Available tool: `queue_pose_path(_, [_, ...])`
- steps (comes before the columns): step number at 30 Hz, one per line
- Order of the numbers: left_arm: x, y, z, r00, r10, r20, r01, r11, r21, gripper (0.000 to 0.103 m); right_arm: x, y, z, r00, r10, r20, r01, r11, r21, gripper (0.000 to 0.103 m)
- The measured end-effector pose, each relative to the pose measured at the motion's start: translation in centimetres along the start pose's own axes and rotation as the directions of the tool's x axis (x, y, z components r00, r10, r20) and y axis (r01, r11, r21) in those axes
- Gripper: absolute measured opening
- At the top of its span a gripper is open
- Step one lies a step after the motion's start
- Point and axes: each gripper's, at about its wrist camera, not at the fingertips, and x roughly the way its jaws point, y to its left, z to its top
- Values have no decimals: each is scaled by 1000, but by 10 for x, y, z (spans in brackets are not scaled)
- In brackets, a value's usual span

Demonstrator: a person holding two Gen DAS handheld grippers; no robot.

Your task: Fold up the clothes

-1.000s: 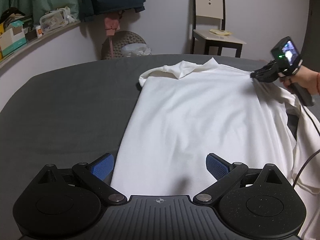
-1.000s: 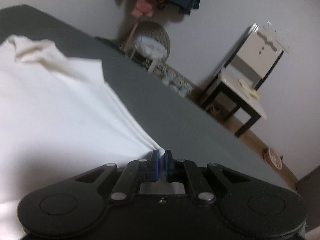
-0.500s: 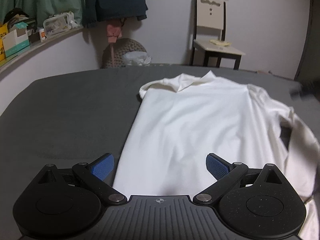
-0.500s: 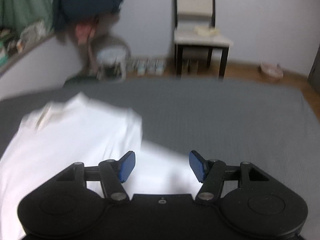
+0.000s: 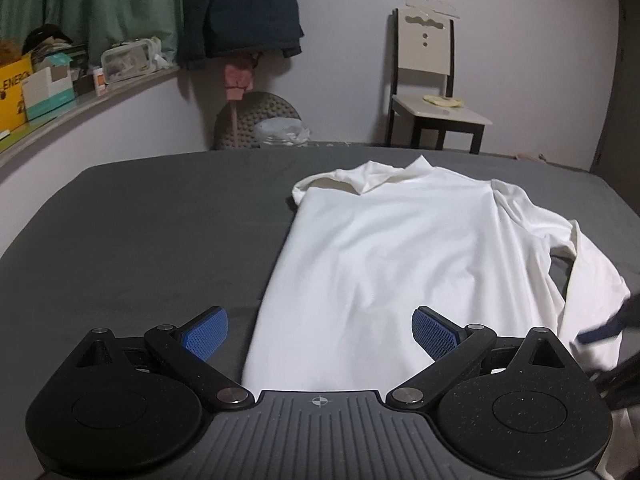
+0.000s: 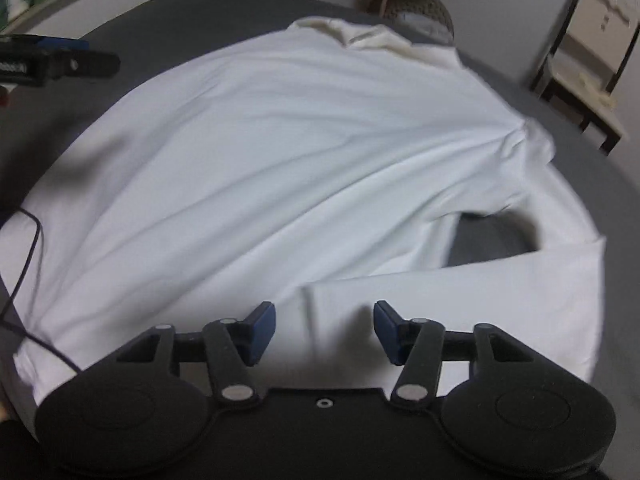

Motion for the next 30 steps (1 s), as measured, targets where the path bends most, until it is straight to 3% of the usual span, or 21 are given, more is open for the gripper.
queue_pose_path(1, [1, 0, 0, 1000, 3, -1, -3, 1000, -3, 99, 6, 5, 1, 1000, -15, -5, 15, 1000, 0, 48])
queue_pose_path(3, [2, 1, -1, 1000, 8, -5, -8, 1000, -8, 99, 13, 12, -2, 999, -52, 8, 52, 999, -6, 35])
queue_pose_path(4, [3, 1, -1, 1000, 11, -9, -11, 1000, -10, 99, 11, 9, -3, 998, -48, 26, 48, 999, 16, 14])
queue_pose_path(5, [4, 2, -2, 1000, 12, -13, -13, 1000, -12, 99, 7, 4, -3, 998, -50, 34, 48, 998, 46, 6])
queue_pose_path(8, [6, 3, -4, 1000, 16, -19, -16, 1000, -14, 99, -23, -25, -4, 993, -62, 96, 44, 983, 176, 6])
queue_pose_path(11, [8, 4, -3, 1000, 17, -20, -18, 1000, -18, 99, -64, -74, -15, 978, -114, 175, 46, 935, 352, 5])
queue_pose_path(13, [9, 4, -2, 1000, 16, -19, -16, 1000, -21, 99, -96, -117, -32, 957, -170, 236, 28, 862, 505, 5])
queue_pose_path(15, [10, 3, -2, 1000, 17, -23, -17, 1000, -20, 99, -123, -160, -54, 931, -218, 294, -30, 755, 655, 5])
queue_pose_path(18, [12, 2, -3, 999, 21, -30, -21, 1000, -12, 99, -152, -207, -90, 899, -315, 305, -55, 608, 792, 5])
queue_pose_path(25, [14, -2, -6, 999, 30, -46, -29, 999, 13, 99, -184, -282, -177, 835, -515, 194, -31, 307, 951, 5])
queue_pose_path(30, [15, -7, -9, 998, 22, -59, -19, 999, 51, 99, -175, -330, -205, 795, -597, 105, 3, 176, 984, 4])
